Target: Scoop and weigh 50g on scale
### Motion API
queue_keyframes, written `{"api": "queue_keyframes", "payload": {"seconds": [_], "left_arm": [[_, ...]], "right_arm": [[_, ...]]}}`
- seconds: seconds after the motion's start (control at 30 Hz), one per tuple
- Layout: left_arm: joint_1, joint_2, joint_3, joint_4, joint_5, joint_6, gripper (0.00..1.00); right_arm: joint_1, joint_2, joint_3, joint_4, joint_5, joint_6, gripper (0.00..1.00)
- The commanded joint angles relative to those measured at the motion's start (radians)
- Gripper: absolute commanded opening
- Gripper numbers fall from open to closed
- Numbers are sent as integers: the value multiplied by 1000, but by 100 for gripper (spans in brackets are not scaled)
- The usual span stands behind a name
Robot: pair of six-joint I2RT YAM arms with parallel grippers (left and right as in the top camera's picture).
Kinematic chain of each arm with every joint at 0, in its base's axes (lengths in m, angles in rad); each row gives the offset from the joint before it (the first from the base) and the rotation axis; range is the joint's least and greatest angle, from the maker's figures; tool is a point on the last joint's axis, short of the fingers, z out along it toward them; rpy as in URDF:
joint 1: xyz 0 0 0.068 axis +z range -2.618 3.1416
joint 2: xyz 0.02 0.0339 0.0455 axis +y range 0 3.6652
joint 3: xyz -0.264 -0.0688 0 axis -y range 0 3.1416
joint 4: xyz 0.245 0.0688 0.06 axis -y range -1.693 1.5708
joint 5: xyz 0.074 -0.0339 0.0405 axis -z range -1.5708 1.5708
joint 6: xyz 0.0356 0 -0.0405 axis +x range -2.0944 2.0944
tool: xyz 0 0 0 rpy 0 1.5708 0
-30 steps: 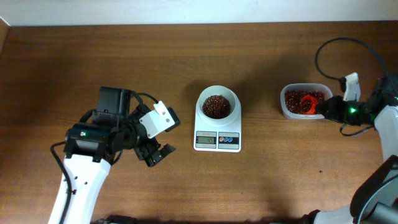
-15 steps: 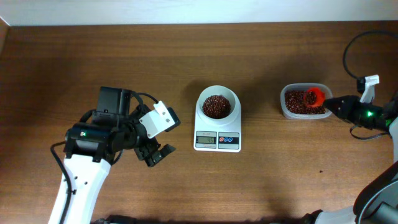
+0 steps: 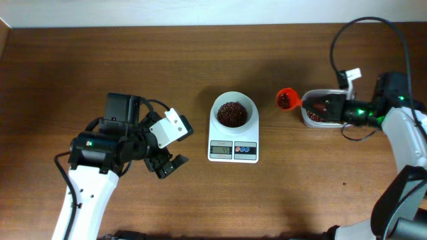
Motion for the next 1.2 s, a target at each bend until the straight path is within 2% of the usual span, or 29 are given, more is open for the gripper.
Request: {"api": "queue_keyframes", "payload": {"seconds": [0.0,0.07,0.23,0.33,0.4,0.5,0.57,0.63,0.83,0.9,0.97,1.03,1.17], "left_arm": [[-4,-2,0,2,3,-9,99],[-4,-2,0,2,3,-9,99],[-4,-2,0,2,3,-9,99],[-4,-2,0,2,3,-9,99],[-4,-2,0,2,3,-9,99],[-4,-2,0,2,3,-9,99],[-4,-2,0,2,3,-9,99],[-4,-2,0,2,3,-9,99],[-4,-2,0,2,3,-9,99],[-4,-2,0,2,3,-9,99],[-4,-2,0,2,3,-9,99],[-4,-2,0,2,3,-9,99],[-4,-2,0,2,3,-9,99]], "right_arm": [[90,7,4,52,-44,72,4],[156,7,4,142,-44,135,4],[282,7,4,290,-28,135,4],[353,7,4,309,179,134,4],[394,7,4,360,191,134,4],[397,7,4,387,155,127,4],[397,7,4,387,246,132,4],[397,7,4,420,120,131,4],[395,7,4,423,114,134,4],[395,7,4,418,249,135,4],[395,7,4,429,185,134,4],[395,7,4,431,298,131,4],[395,7,4,434,234,131,4]]}}
